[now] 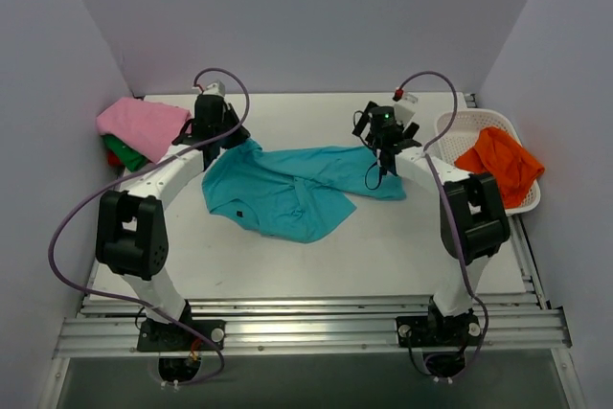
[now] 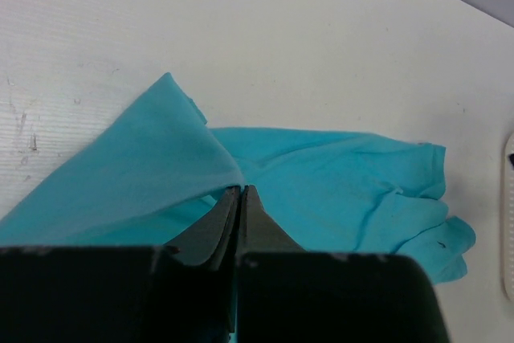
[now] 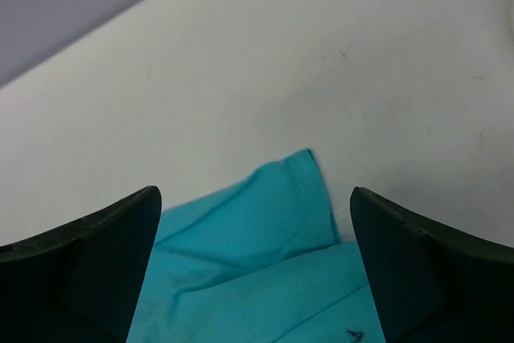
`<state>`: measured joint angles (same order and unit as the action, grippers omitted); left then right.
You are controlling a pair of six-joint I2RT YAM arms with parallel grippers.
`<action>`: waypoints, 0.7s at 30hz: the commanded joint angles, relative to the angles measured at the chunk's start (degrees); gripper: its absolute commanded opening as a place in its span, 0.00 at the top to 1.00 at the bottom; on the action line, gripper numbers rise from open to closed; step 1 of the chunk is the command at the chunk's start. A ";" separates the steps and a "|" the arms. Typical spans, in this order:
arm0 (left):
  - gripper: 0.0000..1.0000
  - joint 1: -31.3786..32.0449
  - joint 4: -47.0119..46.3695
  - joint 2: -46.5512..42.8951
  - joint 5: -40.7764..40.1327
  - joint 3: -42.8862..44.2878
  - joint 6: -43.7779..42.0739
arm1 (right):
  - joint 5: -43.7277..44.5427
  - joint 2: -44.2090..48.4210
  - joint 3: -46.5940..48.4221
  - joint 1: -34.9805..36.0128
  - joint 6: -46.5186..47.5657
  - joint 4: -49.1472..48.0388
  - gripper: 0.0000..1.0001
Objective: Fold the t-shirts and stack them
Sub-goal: Flatten the tshirt out
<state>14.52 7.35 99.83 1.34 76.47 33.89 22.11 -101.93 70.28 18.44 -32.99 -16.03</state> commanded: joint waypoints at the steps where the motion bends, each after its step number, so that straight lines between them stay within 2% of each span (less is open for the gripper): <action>1: 0.98 0.07 -0.85 -0.34 -0.55 0.17 0.04 | -0.66 -7.12 0.91 -0.94 -0.41 1.18 0.01; 10: 0.98 -0.02 -1.46 1.59 -0.03 0.53 -0.31 | -2.77 -17.15 5.22 -1.56 -1.28 0.48 0.09; 21: 0.98 -0.11 -1.82 4.32 0.41 1.58 -0.58 | -3.12 -19.62 6.45 -2.44 -1.20 -0.23 0.17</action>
<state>14.52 7.29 103.59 1.39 76.18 33.87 19.09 -120.03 75.02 16.64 -33.63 -16.51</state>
